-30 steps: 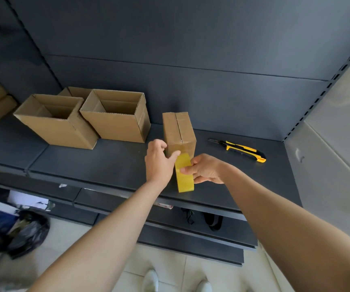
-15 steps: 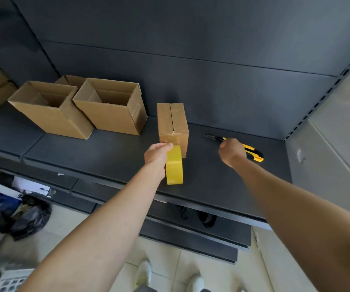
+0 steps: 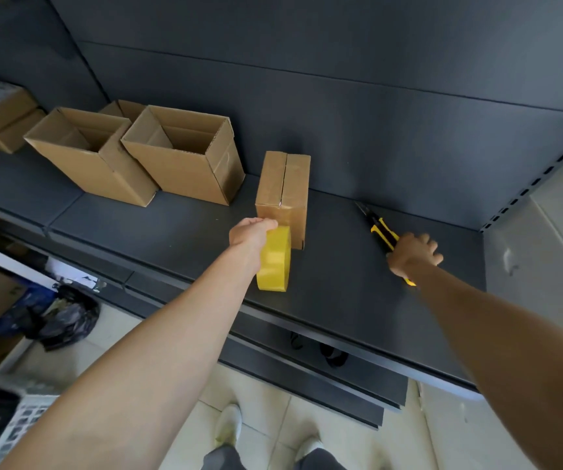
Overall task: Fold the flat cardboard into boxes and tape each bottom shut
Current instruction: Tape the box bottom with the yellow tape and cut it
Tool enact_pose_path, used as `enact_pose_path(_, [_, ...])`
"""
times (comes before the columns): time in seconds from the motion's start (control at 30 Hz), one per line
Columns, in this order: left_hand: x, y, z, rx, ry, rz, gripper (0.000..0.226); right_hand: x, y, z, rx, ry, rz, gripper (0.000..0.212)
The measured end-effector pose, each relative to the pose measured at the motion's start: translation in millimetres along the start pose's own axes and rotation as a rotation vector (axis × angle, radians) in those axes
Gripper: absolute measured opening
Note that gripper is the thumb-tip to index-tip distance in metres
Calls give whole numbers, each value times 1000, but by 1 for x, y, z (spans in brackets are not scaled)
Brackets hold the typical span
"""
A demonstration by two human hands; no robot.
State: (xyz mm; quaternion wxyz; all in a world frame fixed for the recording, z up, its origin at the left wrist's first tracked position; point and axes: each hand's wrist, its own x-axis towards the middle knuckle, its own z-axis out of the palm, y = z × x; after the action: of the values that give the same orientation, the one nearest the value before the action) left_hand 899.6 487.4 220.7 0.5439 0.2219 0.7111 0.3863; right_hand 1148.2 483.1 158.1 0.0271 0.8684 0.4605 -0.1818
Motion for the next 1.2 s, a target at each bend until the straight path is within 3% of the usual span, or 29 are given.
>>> enact_pose_path(0.1, [-3,3,-1,15,-28,-7,20,-11,10,-4,206,19,-5,41])
enact_pose_path(0.17, [-3,5,-3,16,-47,-18,20,-24,17,-12,315,102,-121,25])
enact_pose_path(0.23, [-5,6,-5,23,-64,-26,18,-40,16,-23,377,151,-296,22])
enact_pose_path(0.33, [-7,8,-7,38,-79,-32,22,-60,-6,-33,278,136,-572,22])
enact_pose_path(0.43, [-8,9,-10,50,-102,-34,26,-73,-34,-29,139,112,-681,24])
enact_pose_path(0.7, [-2,9,-20,29,-122,-119,29,-81,-59,0,-91,83,-663,24])
enact_pose_path(0.93, [10,10,-20,55,-152,-158,56,-77,-68,8,-160,127,-590,34])
enact_pose_path(1.1, [13,18,-21,112,-180,-152,51,-74,-73,9,-190,136,-558,38])
enact_pose_path(1.2, [19,17,-22,198,-197,-161,50,-72,-70,10,-304,113,-527,52])
